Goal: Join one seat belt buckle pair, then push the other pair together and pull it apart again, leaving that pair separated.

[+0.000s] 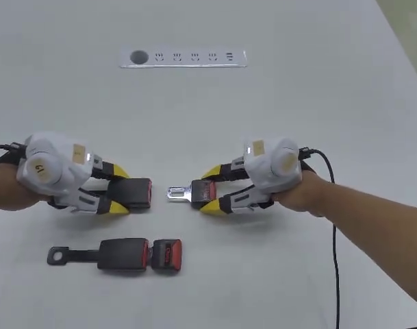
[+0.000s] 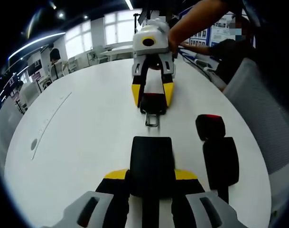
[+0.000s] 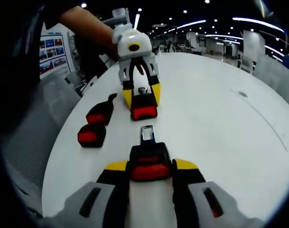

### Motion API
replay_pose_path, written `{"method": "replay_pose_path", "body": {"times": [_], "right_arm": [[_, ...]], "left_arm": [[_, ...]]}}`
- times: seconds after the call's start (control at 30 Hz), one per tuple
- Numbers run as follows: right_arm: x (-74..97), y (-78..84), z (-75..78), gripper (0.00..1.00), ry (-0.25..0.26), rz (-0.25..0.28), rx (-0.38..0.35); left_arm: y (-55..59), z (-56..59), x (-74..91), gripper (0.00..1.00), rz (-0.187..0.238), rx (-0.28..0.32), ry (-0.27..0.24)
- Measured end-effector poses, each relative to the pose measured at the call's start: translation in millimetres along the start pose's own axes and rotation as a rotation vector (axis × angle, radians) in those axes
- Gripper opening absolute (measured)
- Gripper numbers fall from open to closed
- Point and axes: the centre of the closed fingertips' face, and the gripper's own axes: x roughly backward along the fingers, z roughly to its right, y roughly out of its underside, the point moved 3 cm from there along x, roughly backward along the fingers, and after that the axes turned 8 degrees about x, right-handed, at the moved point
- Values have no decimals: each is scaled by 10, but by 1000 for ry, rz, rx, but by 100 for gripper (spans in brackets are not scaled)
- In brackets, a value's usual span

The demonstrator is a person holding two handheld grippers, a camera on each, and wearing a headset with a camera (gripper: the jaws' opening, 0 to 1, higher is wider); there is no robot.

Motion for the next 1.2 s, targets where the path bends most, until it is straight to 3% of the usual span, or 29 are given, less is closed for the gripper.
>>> {"method": "replay_pose_path", "body": {"times": [0.87, 1.2], "right_arm": [[-327, -270, 22, 35, -22, 0, 8], [-344, -280, 13, 34, -18, -27, 8]], "left_arm": [[9, 17, -2, 35, -13, 7, -11], [17, 25, 4, 34, -25, 8, -15]]}}
